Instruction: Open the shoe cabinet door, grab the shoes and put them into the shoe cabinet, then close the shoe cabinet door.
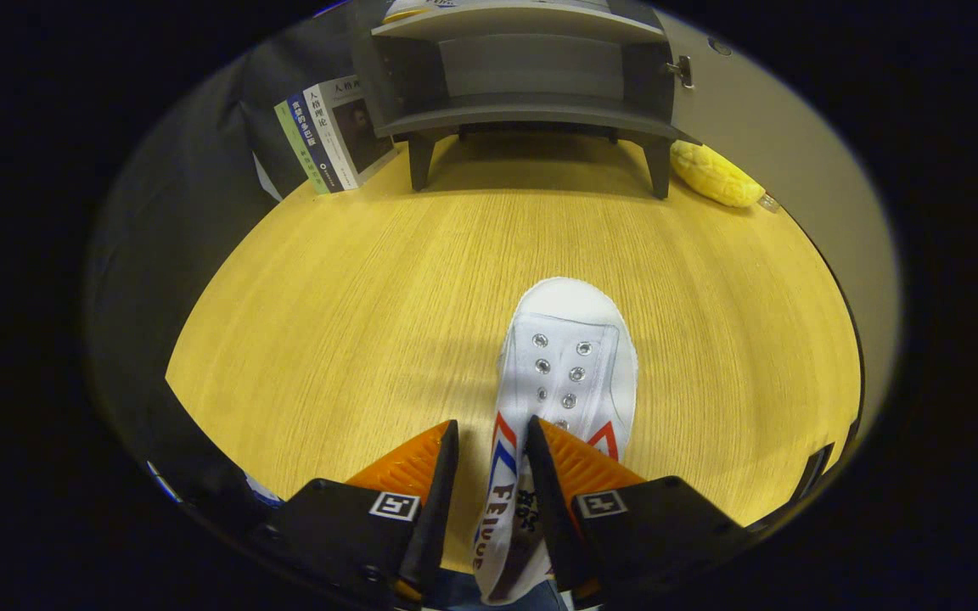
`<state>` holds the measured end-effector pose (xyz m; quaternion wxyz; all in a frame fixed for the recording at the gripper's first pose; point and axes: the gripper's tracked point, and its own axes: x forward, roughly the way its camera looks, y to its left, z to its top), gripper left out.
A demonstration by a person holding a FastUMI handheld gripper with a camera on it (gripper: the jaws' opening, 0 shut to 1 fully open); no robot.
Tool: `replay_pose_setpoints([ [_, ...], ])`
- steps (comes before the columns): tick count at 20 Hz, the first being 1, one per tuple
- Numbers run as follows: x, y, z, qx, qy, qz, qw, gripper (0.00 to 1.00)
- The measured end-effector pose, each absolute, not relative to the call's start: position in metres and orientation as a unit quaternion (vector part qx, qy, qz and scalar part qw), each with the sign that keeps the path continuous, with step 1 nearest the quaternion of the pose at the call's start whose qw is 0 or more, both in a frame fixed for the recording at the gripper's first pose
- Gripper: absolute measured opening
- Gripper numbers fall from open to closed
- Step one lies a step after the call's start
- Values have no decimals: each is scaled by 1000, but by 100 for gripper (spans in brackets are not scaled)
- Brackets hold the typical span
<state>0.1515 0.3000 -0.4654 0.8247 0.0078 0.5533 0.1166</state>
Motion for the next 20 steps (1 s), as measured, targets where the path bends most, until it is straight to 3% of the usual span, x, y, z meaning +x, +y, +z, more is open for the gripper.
replay_pose_setpoints([
  [5,154,295,-468,27,559,114,821,23],
  [6,154,294,-469,48,562,109,819,22],
  [7,154,294,-468,62,560,108,819,11],
  [9,152,294,-465,73,559,113,818,5],
  [20,170,308,-428,153,528,136,825,2],
])
